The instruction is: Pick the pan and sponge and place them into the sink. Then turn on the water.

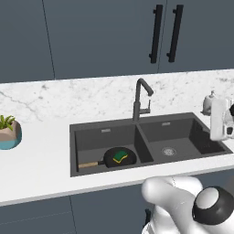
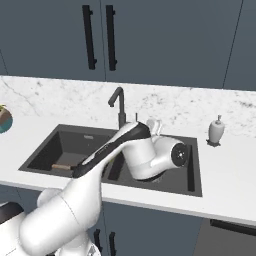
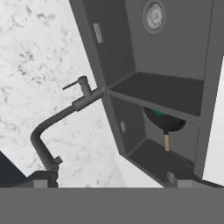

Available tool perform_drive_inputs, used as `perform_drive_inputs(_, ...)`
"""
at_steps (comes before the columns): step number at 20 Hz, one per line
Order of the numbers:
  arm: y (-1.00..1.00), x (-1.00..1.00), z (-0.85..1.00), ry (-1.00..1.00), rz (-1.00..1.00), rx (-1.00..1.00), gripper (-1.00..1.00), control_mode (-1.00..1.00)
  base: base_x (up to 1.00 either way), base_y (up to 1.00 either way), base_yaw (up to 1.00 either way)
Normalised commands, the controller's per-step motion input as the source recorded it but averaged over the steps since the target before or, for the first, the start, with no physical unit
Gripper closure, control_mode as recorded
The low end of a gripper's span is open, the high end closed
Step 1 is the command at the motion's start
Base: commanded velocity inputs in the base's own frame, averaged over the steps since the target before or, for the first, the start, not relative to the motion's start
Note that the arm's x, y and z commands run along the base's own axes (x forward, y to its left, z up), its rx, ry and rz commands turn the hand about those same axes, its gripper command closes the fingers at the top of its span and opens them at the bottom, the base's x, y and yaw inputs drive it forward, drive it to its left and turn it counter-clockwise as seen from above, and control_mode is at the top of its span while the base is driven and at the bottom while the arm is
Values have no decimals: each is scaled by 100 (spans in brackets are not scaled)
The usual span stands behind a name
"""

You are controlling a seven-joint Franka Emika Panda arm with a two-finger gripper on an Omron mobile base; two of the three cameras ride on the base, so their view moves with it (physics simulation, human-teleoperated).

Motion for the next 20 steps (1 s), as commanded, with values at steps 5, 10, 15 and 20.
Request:
perform_drive_inputs(5,-4,56,0,35,0,20,-100,-100,0,0,0)
perform_drive_inputs(10,0,45,-3,34,0,21,-100,-100,0,0,0)
perform_drive_inputs(15,0,40,-21,20,-5,18,-100,-100,0,0,0)
perform_drive_inputs(20,0,40,-39,6,-5,20,-100,-100,0,0,0)
